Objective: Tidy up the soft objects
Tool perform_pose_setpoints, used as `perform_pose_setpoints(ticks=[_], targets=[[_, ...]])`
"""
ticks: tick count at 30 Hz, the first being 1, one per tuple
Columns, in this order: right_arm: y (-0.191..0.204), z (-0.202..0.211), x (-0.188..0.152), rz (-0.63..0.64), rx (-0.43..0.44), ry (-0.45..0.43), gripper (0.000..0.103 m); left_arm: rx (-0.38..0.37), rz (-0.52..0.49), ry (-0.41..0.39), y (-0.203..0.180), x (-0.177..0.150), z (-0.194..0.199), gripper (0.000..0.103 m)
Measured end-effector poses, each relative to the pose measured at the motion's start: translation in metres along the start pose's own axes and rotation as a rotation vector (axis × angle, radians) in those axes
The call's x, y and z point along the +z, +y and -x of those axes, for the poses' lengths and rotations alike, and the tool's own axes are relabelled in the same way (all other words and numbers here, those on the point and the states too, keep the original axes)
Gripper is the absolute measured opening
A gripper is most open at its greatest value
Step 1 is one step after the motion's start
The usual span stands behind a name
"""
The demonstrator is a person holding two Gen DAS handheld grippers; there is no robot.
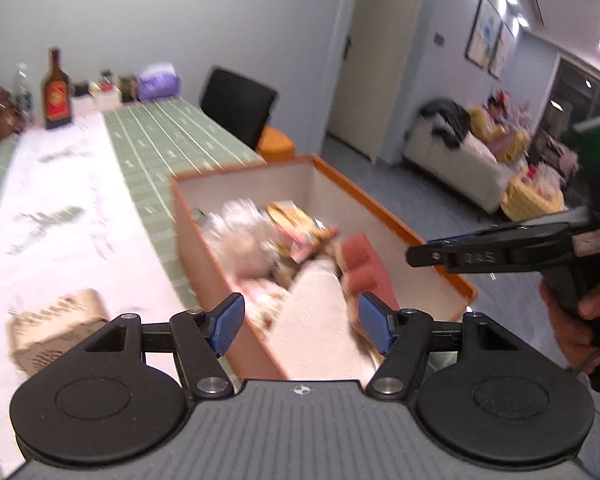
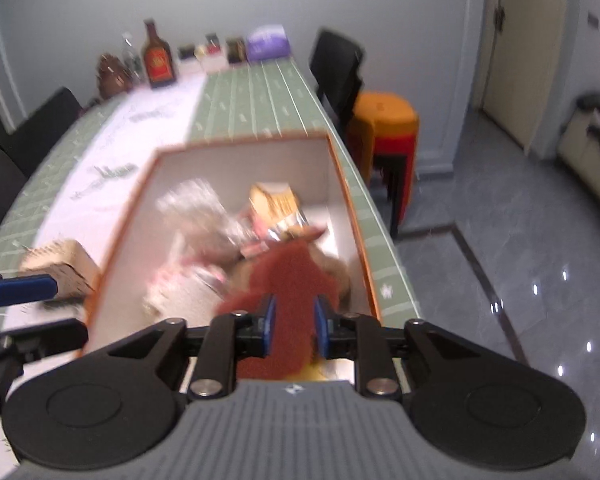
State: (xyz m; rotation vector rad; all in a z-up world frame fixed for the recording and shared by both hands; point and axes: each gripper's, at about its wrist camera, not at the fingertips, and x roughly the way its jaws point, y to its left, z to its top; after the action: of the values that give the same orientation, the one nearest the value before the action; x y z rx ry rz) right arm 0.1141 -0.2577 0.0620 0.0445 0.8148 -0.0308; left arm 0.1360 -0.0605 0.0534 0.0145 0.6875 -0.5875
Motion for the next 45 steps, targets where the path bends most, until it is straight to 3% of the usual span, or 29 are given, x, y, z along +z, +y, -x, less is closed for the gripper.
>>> perform_pose_setpoints(ticks=[8,14,16,19,27,31,39,45], targets=[[0.058,0.088,-0.002,0.135,0.093,-0.276,0.061,0.238,-0.027,-0.257,0.005,-0.003,0.083,0.081],[0.103,0.119,-0.031,0.233,0.093,-0.457,0.082,0.418,-0.083,-0.398,-0.009,-0.020,0.118,0.093],[0.115,0.121,-0.044,0.255,0.086,-0.504,0.085,0.461,-0.108,-0.425,-0.017,-0.029,0.122,0.096],[0.128,0.117,-0.062,0.271,0.059,-0.531,0.086,0.483,-0.111,-0.433,-0.019,-0.044,0.122,0.096],[0.139,0.097,-0.108,0.184,0.046,-0.559,0.093,0.523,0.022,-0.378,0.004,-0.079,0.108,0.096],[0.144,0.080,-0.128,0.194,0.017,-0.535,0.094,0.546,0.102,-0.320,0.021,-0.096,0.097,0.096],[0.138,0.051,-0.152,0.139,-0.029,-0.482,0.098,0.595,0.188,-0.289,0.035,-0.130,0.085,0.096],[0.136,0.036,-0.160,0.100,-0.028,-0.429,0.098,0.593,0.205,-0.263,0.037,-0.147,0.077,0.096]])
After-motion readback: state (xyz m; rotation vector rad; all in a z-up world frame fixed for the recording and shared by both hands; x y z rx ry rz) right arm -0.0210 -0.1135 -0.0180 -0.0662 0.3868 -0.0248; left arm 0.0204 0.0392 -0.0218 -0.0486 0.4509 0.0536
